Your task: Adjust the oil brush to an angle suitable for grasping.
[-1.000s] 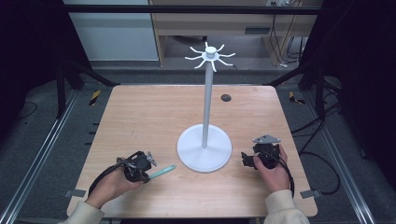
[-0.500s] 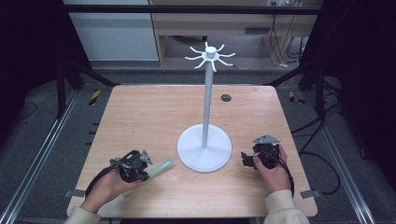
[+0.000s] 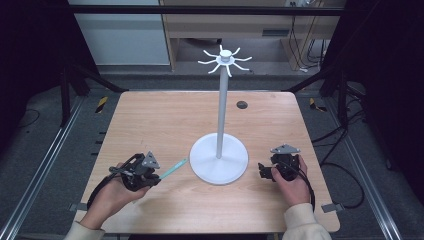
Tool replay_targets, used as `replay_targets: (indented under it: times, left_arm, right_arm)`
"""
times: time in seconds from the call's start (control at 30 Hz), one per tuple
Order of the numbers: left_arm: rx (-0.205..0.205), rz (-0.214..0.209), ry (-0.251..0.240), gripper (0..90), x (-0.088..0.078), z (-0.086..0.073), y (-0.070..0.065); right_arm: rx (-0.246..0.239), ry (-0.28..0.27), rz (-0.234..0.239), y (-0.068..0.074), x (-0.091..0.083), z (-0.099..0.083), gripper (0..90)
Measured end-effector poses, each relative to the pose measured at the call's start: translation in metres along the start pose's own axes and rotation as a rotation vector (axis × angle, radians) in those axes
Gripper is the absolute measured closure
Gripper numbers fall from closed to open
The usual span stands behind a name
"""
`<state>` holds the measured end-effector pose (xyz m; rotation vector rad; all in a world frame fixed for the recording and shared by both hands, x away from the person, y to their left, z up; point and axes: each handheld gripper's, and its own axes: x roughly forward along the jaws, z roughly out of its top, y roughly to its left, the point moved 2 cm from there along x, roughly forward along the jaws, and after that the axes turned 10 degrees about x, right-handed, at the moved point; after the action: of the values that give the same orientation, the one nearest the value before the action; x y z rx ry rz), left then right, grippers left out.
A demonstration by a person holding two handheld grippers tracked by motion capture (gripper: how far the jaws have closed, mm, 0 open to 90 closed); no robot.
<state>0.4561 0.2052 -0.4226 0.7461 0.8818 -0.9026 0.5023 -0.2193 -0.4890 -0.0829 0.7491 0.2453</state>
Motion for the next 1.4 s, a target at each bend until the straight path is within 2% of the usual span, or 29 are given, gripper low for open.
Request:
replay_targets:
  times: [0.07,0.2,0.3,0.47,0.57,0.8,1.13,1.2,1.3,1.4]
  left_arm:
    - [-0.011,0.024,-0.039,82.2,-0.007,0.006,-0.001]
    - [-0.014,0.04,-0.07,82.2,-0.012,0.011,-0.002]
    - [-0.013,0.032,-0.097,82.2,-0.016,0.016,-0.002]
    - [-0.027,0.043,-0.134,82.2,-0.019,0.019,-0.002]
    - [-0.023,0.061,-0.175,82.2,-0.029,0.027,-0.002]
    - [-0.012,0.088,-0.209,82.2,-0.041,0.041,-0.001]
    - [-0.017,0.114,-0.298,82.3,-0.054,0.059,-0.002]
    - [-0.017,0.115,-0.304,82.3,-0.056,0.061,-0.002]
    - [-0.031,0.133,-0.352,82.3,-0.063,0.065,-0.003]
    - [-0.03,0.14,-0.359,82.3,-0.065,0.066,-0.003]
  right_arm:
    - [-0.004,0.0,0.0,0.0,0.0,0.0,9.5]
    - [-0.003,0.002,0.001,0.0,0.001,0.0,9.5]
    - [-0.002,0.002,0.003,0.0,0.001,0.0,9.5]
    - [-0.003,0.0,0.004,0.0,0.001,0.0,9.5]
    - [-0.007,0.001,0.002,0.001,0.001,0.0,9.5]
    - [-0.002,0.002,0.004,0.0,0.001,0.0,9.5]
    - [0.0,0.0,0.004,0.0,0.001,0.0,9.5]
    - [0.0,0.0,0.004,0.0,0.001,0.0,9.5]
    - [0.0,0.001,0.005,0.0,0.0,0.0,9.5]
    - [-0.002,0.0,0.003,0.0,0.0,0.0,9.5]
